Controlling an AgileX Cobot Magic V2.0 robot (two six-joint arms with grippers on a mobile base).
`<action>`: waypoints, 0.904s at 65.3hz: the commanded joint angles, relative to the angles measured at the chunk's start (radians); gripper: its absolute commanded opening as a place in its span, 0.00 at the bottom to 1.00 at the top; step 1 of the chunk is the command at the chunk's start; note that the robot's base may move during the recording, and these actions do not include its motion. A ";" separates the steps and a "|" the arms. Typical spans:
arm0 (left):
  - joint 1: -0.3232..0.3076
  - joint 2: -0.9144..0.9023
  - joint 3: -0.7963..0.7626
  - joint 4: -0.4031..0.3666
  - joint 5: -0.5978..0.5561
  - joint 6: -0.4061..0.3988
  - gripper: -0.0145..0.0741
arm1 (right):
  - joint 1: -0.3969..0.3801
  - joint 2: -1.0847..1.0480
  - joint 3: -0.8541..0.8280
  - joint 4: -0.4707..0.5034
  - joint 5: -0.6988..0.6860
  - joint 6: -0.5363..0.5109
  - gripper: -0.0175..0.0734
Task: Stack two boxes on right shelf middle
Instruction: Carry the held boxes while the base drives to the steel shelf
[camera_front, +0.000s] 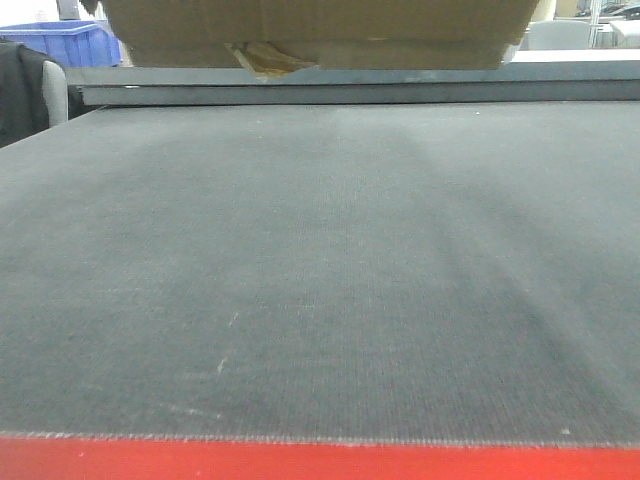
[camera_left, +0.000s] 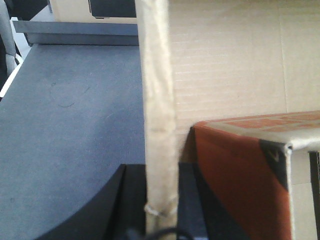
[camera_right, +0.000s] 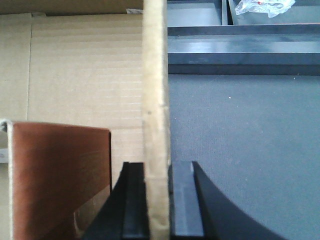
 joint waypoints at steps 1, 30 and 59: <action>-0.002 -0.022 -0.012 0.018 -0.029 -0.002 0.04 | -0.010 -0.008 -0.017 -0.034 -0.053 0.006 0.02; -0.002 -0.022 -0.012 0.018 -0.029 -0.002 0.04 | -0.010 -0.008 -0.017 -0.034 -0.053 0.006 0.02; -0.002 -0.022 -0.012 0.018 -0.029 -0.002 0.04 | -0.010 -0.008 -0.017 -0.034 -0.053 0.006 0.02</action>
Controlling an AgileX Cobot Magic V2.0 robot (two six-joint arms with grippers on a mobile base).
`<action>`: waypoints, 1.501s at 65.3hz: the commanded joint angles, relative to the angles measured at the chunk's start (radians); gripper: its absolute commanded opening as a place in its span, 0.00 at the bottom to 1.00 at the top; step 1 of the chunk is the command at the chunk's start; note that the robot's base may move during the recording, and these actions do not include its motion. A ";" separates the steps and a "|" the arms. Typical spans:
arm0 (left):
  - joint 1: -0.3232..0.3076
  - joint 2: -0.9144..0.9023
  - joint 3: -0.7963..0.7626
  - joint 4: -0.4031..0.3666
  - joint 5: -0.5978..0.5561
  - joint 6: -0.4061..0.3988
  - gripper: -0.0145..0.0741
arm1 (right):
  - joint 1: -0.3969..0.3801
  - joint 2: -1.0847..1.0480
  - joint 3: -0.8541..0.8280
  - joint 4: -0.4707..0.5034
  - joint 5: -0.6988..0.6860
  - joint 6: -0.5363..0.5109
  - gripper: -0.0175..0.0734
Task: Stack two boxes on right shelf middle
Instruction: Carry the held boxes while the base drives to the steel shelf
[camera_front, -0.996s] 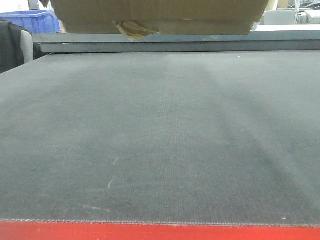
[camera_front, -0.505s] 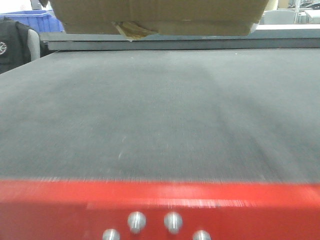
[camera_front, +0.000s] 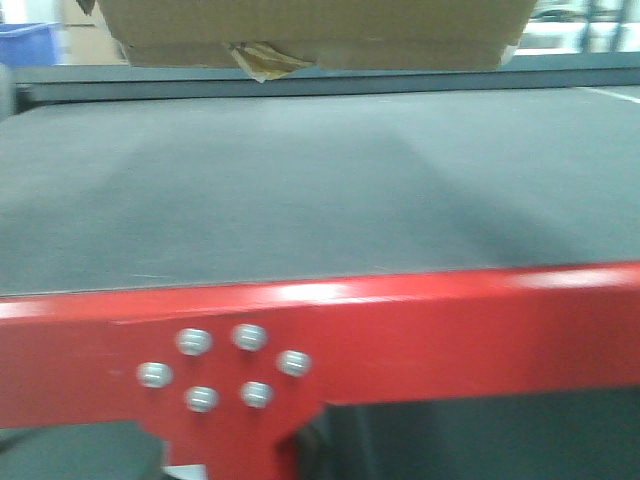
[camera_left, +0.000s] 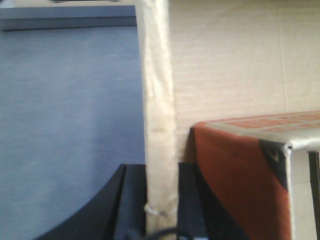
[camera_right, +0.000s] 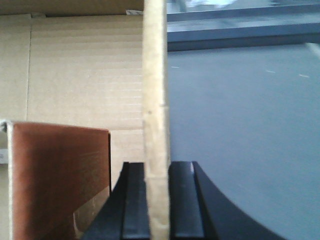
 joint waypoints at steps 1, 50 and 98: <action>-0.002 -0.020 -0.012 0.018 -0.035 -0.002 0.04 | -0.010 -0.013 -0.017 -0.034 -0.049 0.006 0.02; -0.002 -0.020 -0.012 0.018 -0.035 -0.002 0.04 | -0.010 -0.013 -0.017 -0.034 -0.049 0.006 0.02; -0.002 -0.020 -0.012 0.018 -0.035 -0.002 0.04 | -0.010 -0.013 -0.017 -0.034 -0.049 0.006 0.02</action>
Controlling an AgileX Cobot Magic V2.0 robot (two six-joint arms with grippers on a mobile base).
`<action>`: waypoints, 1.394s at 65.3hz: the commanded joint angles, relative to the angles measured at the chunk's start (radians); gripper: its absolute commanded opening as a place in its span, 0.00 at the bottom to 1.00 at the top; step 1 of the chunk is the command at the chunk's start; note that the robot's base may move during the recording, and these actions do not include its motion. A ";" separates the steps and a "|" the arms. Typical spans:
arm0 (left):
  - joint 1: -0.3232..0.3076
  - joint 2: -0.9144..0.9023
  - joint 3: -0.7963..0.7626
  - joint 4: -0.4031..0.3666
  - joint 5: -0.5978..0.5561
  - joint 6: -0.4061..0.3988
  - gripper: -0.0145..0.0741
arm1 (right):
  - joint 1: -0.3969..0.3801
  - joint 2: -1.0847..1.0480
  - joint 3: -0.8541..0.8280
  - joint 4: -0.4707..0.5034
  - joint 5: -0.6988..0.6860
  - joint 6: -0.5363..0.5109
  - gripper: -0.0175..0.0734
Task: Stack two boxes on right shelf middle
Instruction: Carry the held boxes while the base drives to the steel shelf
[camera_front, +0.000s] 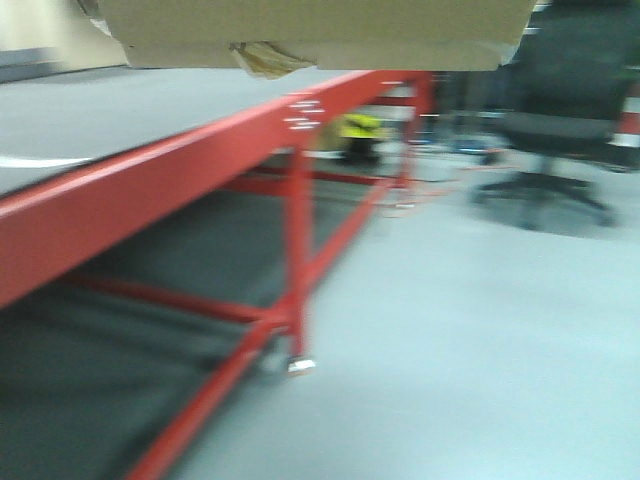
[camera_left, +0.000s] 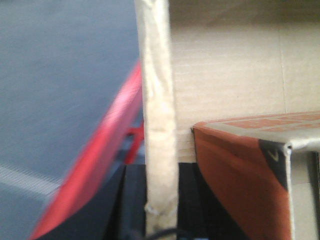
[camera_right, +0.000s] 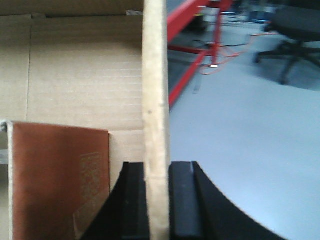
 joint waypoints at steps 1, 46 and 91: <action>-0.002 -0.018 -0.012 0.018 -0.035 -0.002 0.04 | -0.010 -0.013 -0.017 -0.034 -0.047 0.006 0.02; -0.002 -0.018 -0.012 0.018 -0.035 -0.002 0.04 | -0.010 -0.013 -0.017 -0.034 -0.047 0.006 0.02; -0.002 -0.018 -0.012 0.029 -0.038 -0.002 0.04 | -0.010 -0.013 -0.017 -0.034 -0.050 0.006 0.02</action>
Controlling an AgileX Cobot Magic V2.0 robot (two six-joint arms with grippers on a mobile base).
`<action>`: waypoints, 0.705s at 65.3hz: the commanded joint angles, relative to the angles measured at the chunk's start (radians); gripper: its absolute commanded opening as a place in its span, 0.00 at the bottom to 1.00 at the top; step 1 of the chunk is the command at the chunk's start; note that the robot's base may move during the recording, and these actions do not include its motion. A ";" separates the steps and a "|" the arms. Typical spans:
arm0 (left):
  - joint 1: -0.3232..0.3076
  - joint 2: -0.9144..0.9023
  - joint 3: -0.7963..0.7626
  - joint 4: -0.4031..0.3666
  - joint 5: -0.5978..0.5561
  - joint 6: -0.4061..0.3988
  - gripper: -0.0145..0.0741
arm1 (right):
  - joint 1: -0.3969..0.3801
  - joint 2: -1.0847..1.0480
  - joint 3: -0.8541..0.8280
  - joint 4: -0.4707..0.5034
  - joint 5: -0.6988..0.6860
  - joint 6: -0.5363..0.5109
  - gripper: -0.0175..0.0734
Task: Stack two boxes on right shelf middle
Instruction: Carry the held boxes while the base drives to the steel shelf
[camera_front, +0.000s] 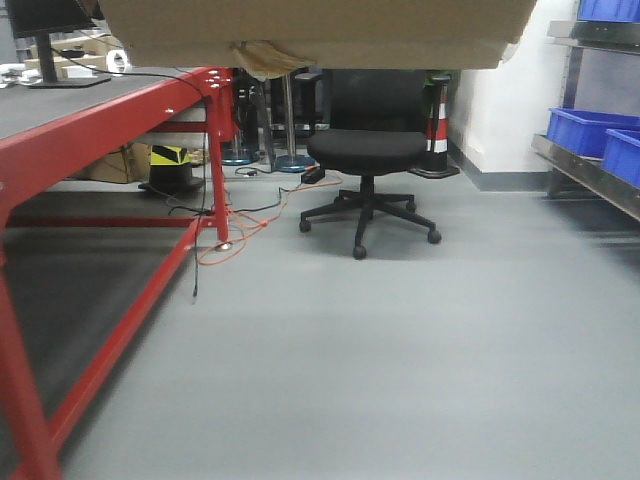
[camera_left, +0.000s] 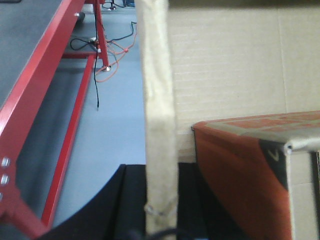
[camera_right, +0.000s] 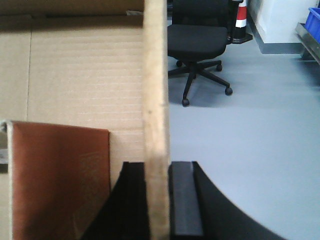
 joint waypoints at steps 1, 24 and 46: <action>-0.002 -0.018 -0.012 0.026 -0.036 -0.002 0.04 | -0.010 -0.013 -0.015 -0.032 -0.050 0.006 0.02; -0.002 -0.018 -0.012 0.036 -0.038 -0.002 0.04 | -0.010 -0.013 -0.015 -0.032 -0.070 0.006 0.02; -0.002 -0.018 -0.012 0.036 -0.038 -0.002 0.04 | -0.010 -0.013 -0.015 -0.032 -0.075 0.006 0.02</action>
